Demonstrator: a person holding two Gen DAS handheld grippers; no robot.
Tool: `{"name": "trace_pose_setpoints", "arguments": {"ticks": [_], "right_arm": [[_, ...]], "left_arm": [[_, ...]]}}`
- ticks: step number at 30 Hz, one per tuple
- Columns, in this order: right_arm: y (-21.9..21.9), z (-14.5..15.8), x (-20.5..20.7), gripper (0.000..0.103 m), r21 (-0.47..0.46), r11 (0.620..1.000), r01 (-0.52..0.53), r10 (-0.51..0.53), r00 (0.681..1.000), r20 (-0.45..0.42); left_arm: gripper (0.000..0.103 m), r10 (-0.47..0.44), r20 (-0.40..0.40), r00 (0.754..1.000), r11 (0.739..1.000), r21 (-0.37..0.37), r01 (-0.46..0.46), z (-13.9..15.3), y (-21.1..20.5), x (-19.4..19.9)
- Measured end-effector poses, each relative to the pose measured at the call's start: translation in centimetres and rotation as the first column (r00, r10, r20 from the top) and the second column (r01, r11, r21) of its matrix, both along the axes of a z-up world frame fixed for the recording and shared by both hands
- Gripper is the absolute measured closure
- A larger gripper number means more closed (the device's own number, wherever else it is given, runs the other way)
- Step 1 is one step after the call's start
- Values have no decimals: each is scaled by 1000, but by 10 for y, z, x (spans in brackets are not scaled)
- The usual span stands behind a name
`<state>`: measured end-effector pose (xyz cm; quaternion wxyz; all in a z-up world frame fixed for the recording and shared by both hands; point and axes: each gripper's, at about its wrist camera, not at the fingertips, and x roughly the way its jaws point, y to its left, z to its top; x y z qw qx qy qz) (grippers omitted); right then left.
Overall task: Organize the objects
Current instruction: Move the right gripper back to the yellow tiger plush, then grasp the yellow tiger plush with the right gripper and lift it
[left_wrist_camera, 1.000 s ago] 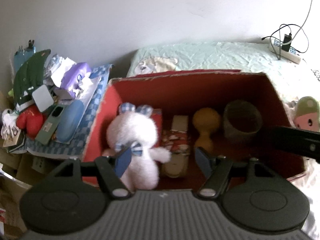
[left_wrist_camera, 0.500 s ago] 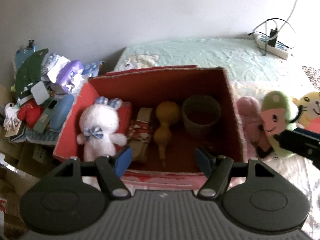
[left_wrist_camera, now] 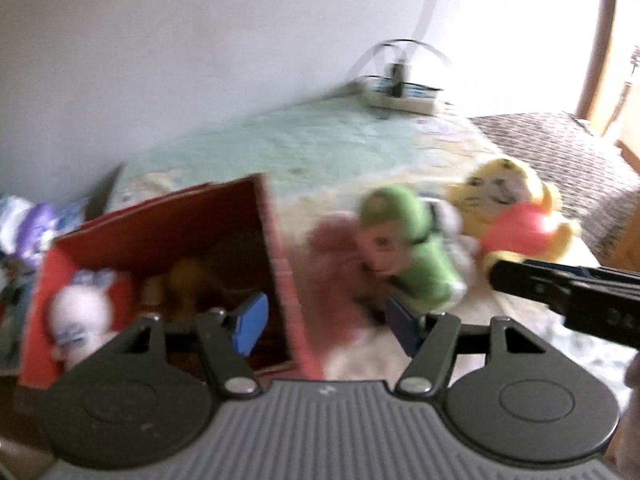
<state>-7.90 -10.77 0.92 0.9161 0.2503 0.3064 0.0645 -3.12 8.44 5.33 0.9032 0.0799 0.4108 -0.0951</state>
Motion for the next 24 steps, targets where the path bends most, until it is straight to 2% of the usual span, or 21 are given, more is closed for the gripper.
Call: {"name": "trace_pose_setpoints", "arguments": {"ticks": [7,11,12,14,16,17,20,24], "right_arm": [[-63,2,3,61,2,1000,22,-22,1000,12],[-106,-2,11,60,35,999,13,-13,1000,5],[-116,-6,14,59,35,999,17,-17,1000,-4],[-134,-13,19,55,45,999,31,-30,999,-23],[-149,-21,27,54,74,996,47,-44,998,-48],[-155,-26,31,48,99,994,42,-36,998,-58],[-172,-41,43,44,169,984,53,-38,995,-92],[-180,-56,65,44,220,975,37,-11,993,-117]], "left_arm": [[29,-167,-12,986,985,-43,167,-16,-74,-1],[28,-216,-29,976,973,-88,213,-26,-116,12],[26,-237,-35,971,967,-109,232,-29,-125,16],[25,-239,-58,969,964,-132,230,-36,-143,28],[10,-234,-74,969,961,-171,219,-41,-154,39],[8,-226,-86,970,959,-197,206,-43,-158,46],[8,-222,-115,968,950,-251,188,-48,-169,61],[8,-216,-159,963,947,-274,167,-57,-178,83]]}}
